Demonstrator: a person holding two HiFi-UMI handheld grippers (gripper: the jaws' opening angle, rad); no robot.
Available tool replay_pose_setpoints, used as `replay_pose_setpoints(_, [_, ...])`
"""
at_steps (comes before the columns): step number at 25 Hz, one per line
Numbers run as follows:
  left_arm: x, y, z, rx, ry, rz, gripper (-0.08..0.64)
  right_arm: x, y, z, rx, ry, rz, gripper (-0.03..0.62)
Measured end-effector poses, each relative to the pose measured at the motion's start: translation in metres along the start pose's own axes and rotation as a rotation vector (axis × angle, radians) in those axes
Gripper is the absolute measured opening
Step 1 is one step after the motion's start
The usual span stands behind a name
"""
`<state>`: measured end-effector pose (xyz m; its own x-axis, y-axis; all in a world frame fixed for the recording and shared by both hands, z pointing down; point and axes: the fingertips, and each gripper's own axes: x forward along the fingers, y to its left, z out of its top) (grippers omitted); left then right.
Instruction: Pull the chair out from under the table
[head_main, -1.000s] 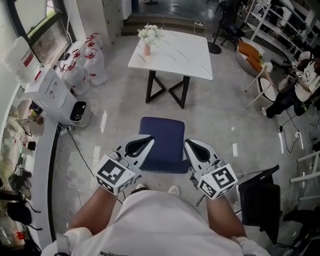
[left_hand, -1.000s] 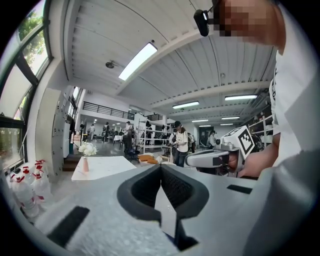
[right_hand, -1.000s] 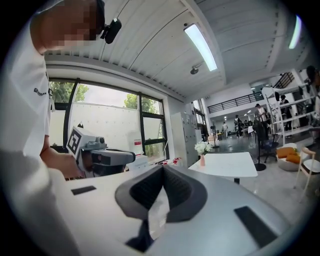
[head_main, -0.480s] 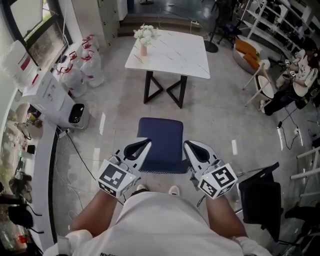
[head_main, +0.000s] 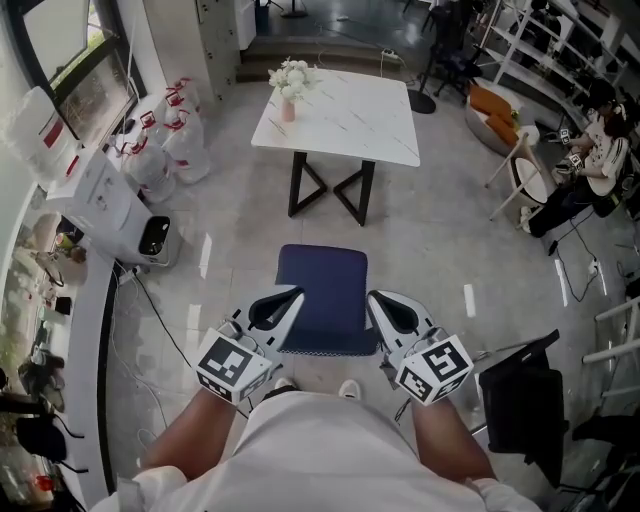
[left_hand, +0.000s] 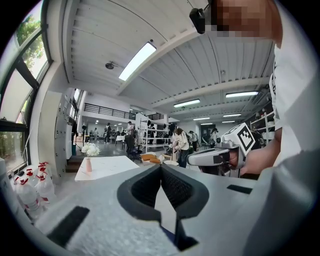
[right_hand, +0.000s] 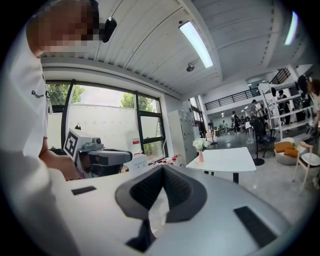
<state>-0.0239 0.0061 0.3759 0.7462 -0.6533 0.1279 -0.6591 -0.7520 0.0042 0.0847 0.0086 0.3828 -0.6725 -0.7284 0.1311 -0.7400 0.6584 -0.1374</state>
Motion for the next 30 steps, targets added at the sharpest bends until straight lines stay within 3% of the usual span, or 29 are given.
replay_pose_setpoints(30, [0.003,0.001,0.003,0.007,0.003,-0.004,0.005,0.010,0.013,-0.006,-0.044,0.035,0.048,0.003])
